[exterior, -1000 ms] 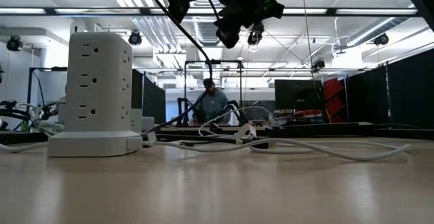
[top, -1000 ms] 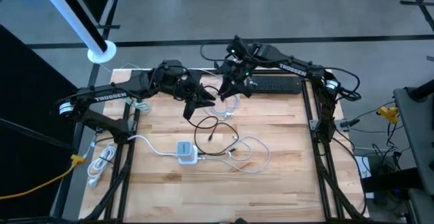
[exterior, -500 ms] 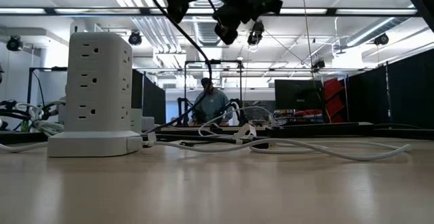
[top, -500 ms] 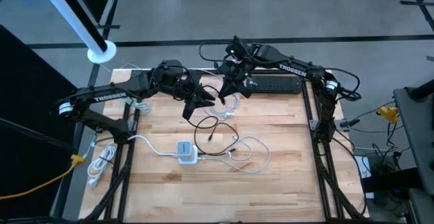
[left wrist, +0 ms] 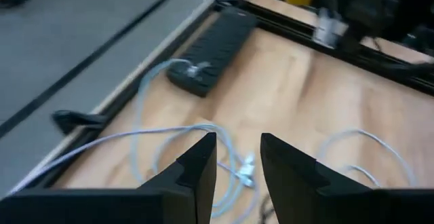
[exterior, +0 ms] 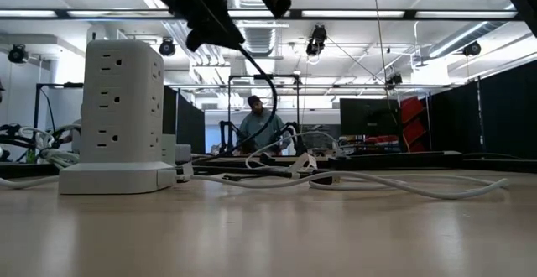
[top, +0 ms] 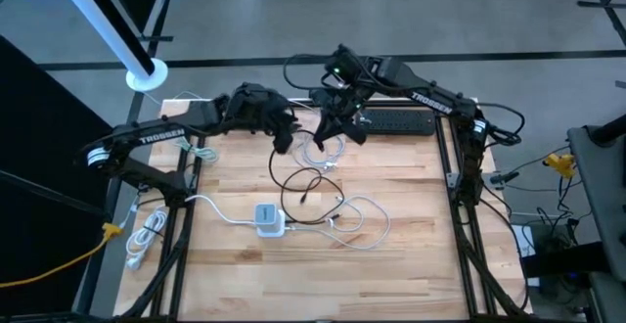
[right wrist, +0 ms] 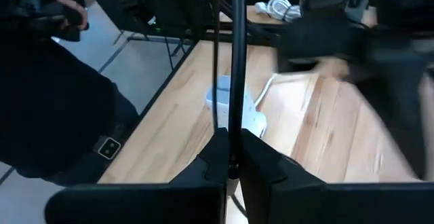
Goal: Insert USB
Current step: Insert the black charger cable into the black outlet extension
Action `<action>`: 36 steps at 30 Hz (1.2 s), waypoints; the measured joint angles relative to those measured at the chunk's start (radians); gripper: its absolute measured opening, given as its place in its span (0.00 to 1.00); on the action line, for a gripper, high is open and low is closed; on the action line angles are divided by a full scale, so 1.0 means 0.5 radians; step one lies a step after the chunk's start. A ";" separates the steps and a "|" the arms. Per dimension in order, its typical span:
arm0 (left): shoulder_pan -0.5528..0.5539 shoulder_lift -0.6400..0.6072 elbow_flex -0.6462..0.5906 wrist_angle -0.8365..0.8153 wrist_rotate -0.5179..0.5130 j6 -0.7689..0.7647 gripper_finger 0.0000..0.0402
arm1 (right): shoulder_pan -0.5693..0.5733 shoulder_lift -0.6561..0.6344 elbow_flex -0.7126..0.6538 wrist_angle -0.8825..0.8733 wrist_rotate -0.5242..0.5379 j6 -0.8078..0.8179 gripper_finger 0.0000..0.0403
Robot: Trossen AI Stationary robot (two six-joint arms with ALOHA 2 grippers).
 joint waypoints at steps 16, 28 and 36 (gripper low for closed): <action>0.251 -0.504 -0.146 -0.485 -0.417 -0.172 0.25 | -0.316 -0.088 -0.482 0.265 0.163 -0.036 0.01; 0.249 -0.716 -0.340 -0.090 -0.461 -0.161 0.25 | -0.680 -0.653 -1.913 1.665 0.637 0.310 0.01; 0.249 -0.539 -0.340 0.215 -0.258 0.059 0.25 | -0.780 -0.649 -2.511 2.166 0.951 0.263 0.01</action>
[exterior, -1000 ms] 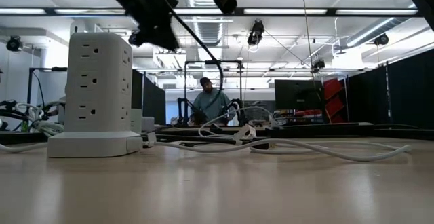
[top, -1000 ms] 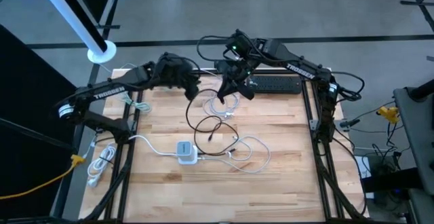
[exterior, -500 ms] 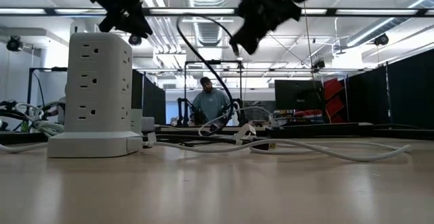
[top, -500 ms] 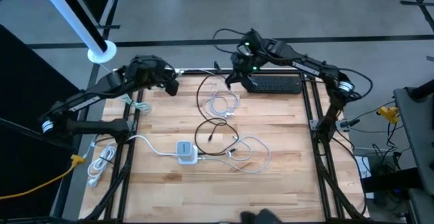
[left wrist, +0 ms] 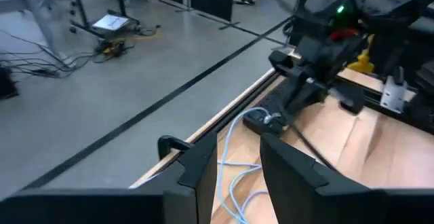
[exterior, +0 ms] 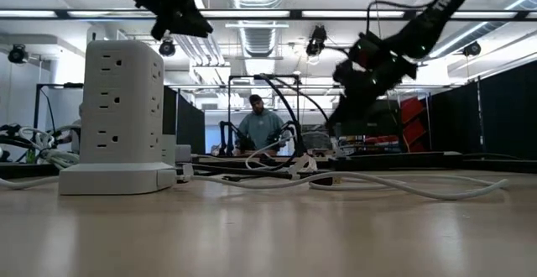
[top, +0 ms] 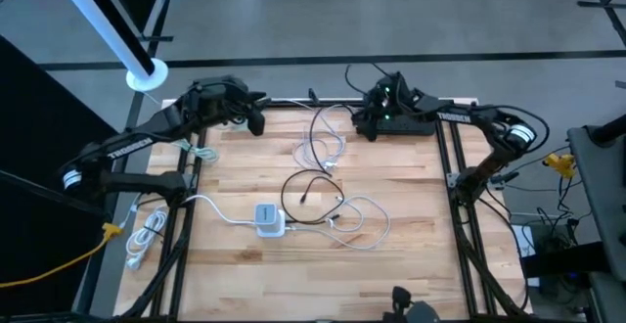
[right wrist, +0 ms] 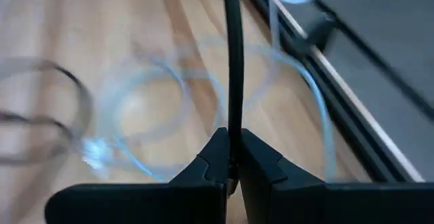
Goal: Insert USB
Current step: Insert the black charger cable into the black outlet extension
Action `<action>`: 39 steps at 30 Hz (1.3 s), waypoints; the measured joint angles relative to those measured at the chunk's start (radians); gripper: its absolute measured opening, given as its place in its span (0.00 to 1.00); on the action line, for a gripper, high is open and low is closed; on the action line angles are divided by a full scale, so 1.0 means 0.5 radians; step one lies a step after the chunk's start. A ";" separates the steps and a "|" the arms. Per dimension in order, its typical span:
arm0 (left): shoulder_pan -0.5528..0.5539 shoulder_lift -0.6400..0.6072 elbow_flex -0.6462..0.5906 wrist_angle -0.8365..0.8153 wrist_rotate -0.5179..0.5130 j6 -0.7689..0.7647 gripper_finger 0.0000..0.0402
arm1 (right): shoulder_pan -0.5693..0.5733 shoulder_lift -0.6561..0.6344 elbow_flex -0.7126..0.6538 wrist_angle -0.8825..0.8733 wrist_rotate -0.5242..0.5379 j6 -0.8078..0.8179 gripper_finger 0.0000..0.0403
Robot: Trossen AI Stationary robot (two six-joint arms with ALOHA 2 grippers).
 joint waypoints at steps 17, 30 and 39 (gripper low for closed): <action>-0.018 0.062 0.000 0.068 0.108 -0.165 0.16 | -0.054 0.034 -0.212 0.363 0.300 -0.192 0.01; -0.053 0.065 0.000 0.061 0.104 -0.214 0.16 | -0.049 0.033 -0.456 0.792 0.321 -0.078 0.01; -0.053 0.076 0.000 0.071 0.097 -0.214 0.16 | -0.049 0.040 -0.456 0.844 0.320 -0.119 0.01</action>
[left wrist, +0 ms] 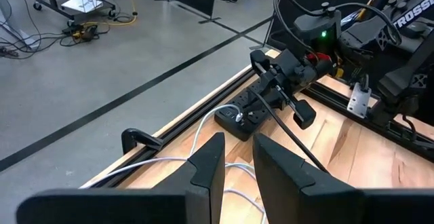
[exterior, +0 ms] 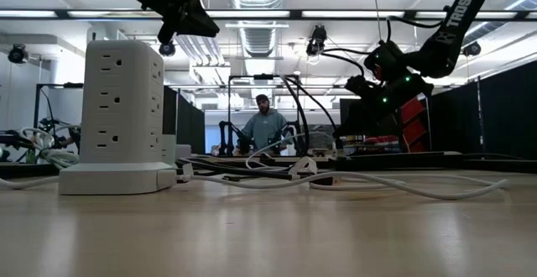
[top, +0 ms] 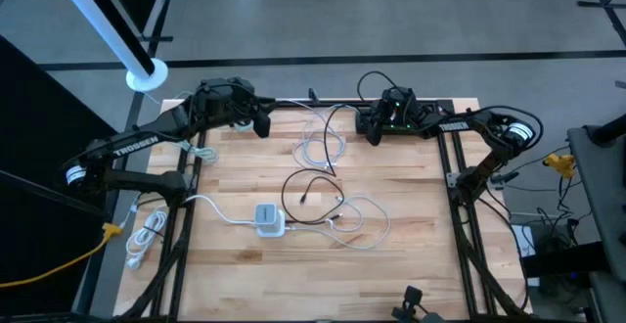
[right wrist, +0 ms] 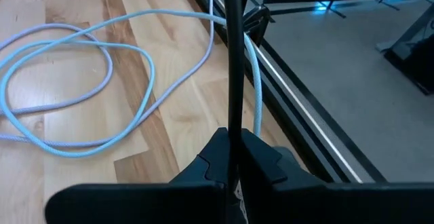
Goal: Insert USB
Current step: Insert the black charger cable into the black outlet extension
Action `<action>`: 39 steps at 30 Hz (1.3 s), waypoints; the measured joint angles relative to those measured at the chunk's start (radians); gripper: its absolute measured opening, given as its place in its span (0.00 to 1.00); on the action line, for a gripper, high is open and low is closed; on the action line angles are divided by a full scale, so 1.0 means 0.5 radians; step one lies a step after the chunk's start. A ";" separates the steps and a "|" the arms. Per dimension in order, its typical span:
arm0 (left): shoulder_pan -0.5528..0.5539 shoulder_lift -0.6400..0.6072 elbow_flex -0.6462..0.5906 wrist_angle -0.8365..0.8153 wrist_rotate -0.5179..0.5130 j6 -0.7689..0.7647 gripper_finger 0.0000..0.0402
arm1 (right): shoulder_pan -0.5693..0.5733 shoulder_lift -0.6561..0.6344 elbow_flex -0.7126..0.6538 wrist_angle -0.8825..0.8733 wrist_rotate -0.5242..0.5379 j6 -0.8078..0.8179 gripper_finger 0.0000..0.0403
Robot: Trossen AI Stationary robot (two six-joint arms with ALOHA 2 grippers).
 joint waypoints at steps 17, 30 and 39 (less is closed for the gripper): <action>-0.027 0.076 0.000 -0.010 -0.003 -0.031 0.16 | 0.005 0.118 0.004 -0.031 -0.004 0.034 0.01; -0.031 0.074 0.000 -0.018 -0.003 -0.031 0.16 | 0.006 0.106 0.005 -0.176 0.069 -0.079 0.01; -0.081 0.059 0.019 -0.024 -0.007 -0.030 0.16 | 0.070 -0.044 -0.009 -0.513 0.107 -0.073 0.25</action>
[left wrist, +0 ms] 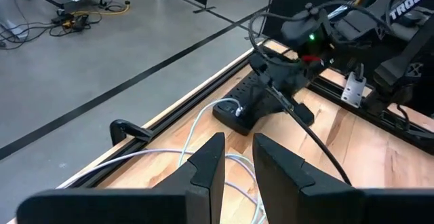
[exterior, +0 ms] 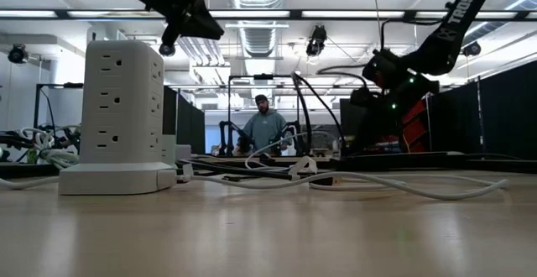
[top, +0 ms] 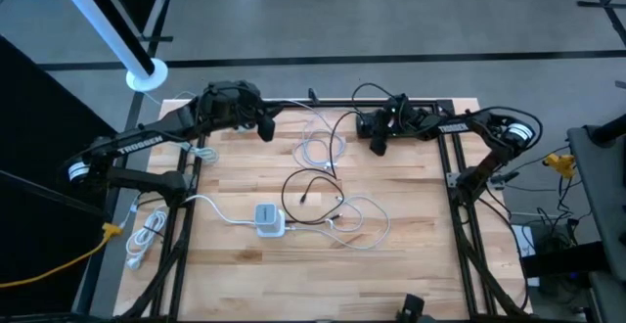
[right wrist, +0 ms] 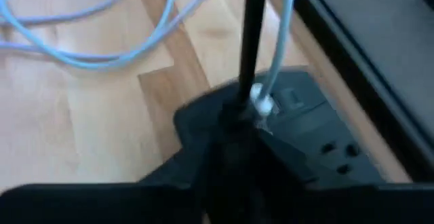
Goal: Insert USB
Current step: Insert the black charger cable into the black outlet extension, then return to Home Position
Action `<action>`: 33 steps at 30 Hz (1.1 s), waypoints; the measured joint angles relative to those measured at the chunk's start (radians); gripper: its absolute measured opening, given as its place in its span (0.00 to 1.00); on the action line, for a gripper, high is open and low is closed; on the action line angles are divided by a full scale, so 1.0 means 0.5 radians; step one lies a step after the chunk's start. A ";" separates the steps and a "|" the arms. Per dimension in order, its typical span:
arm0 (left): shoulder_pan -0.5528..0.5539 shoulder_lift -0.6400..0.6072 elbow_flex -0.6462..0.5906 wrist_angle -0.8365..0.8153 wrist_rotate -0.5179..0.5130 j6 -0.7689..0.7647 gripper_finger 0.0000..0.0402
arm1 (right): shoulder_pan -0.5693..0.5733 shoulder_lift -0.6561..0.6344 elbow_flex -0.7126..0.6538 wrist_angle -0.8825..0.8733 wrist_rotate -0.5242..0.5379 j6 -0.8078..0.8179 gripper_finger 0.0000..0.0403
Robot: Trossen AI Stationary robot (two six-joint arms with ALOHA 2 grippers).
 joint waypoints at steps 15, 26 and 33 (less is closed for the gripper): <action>-0.142 -0.003 0.002 0.079 -0.104 0.074 0.16 | 0.080 -0.993 0.041 -0.706 -0.083 0.464 0.67; -0.146 -0.002 0.002 0.087 -0.104 -0.197 0.18 | 0.241 -1.546 0.046 -0.780 -0.968 1.057 0.64; -0.525 -0.002 0.002 0.389 -0.142 0.228 0.09 | 0.586 -1.919 0.046 -0.795 -1.118 1.013 0.20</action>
